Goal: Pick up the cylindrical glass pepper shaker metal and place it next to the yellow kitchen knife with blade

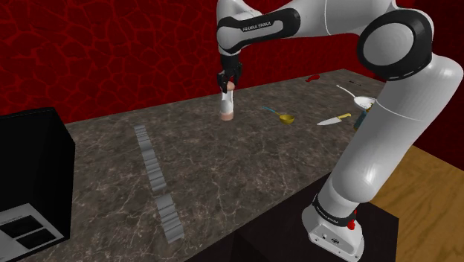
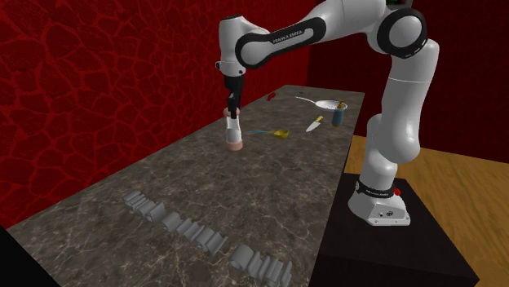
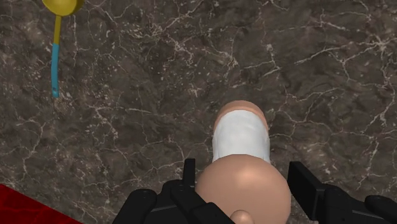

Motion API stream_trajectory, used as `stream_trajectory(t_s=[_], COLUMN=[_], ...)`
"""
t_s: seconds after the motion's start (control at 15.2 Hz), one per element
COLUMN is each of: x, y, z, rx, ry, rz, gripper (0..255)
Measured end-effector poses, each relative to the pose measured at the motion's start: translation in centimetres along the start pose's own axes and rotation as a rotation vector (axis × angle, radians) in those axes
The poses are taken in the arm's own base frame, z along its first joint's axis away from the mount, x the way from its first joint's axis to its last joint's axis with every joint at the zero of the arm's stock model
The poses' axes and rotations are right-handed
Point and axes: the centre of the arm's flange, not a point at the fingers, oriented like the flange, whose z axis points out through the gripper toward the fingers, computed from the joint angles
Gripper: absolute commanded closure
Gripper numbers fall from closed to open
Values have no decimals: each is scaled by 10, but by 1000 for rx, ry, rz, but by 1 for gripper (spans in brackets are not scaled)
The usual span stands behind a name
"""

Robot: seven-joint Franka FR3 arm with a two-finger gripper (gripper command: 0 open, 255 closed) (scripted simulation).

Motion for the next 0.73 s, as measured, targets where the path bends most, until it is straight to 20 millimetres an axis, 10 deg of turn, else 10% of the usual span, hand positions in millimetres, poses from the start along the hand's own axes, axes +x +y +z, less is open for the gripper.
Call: stream_trajectory(t_s=[0.73], x=[3], y=[11], z=[-57], rx=[0], ry=[0], rz=[0], gripper=[255])
